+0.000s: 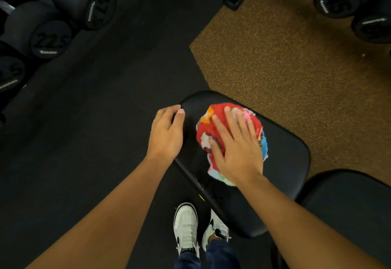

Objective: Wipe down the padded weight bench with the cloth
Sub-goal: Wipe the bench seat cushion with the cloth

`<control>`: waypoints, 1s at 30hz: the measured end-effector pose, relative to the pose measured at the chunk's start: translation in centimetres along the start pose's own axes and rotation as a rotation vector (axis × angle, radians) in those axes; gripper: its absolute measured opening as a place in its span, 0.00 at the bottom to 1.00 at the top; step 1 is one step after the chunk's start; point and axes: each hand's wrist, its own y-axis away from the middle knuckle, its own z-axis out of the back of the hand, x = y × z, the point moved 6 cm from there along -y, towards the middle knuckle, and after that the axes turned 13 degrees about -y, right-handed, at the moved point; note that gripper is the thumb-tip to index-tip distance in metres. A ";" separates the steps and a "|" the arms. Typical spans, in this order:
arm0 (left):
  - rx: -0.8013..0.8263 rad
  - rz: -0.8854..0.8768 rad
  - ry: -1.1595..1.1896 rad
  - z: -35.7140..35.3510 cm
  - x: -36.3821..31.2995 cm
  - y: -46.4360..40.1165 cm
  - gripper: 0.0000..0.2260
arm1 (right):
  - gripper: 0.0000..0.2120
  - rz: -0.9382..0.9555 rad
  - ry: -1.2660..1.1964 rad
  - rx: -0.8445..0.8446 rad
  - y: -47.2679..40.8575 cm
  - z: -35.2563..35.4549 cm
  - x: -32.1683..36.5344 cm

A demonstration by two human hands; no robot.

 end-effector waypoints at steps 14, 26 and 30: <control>0.064 0.041 0.046 0.7 0.1 -0.2 0.15 | 0.25 0.252 -0.018 0.172 0.9 -2.7 5.9; 0.109 -0.005 0.093 1.1 0.3 -0.2 0.12 | 0.27 0.012 0.094 0.061 -3.7 -2.3 5.1; 0.112 -0.027 0.058 0.9 0.0 0.3 0.13 | 0.27 0.107 0.025 0.144 1.4 -3.2 6.5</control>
